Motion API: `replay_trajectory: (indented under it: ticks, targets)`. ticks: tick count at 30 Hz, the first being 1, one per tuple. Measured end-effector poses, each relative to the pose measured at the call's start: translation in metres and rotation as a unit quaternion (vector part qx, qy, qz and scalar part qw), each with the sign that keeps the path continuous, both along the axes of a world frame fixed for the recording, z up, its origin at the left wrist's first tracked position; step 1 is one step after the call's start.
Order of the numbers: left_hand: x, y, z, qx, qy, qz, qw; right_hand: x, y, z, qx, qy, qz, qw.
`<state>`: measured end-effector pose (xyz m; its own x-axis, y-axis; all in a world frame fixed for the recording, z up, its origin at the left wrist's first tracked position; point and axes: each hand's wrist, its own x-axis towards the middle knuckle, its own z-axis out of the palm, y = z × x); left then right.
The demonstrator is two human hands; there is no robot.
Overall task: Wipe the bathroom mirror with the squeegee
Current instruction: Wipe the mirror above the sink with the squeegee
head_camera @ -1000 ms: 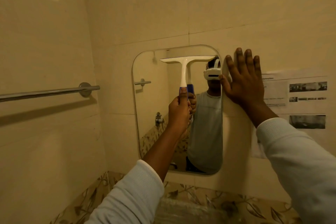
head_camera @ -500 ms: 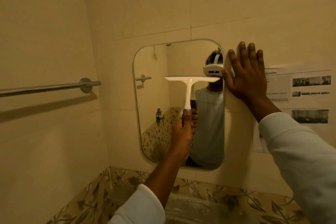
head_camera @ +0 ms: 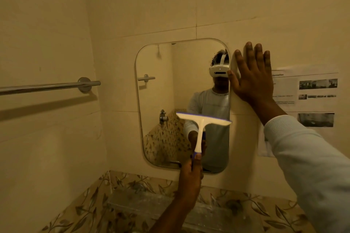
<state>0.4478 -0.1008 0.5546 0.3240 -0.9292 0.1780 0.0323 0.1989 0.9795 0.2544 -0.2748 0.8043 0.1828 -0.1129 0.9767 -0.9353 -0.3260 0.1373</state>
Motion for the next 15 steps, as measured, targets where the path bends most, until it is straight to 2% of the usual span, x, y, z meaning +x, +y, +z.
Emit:
replay_trajectory:
  ticks: [7,15]
  targets:
    - [0.002,0.008,-0.068,0.074,0.016,0.030,0.997,0.001,0.000,-0.001,0.001,-0.004,0.005,1.000]
    - [0.006,0.010,-0.090,0.109,0.025,0.044,0.993,0.001,0.006,0.000,0.005,-0.003,0.009,1.000]
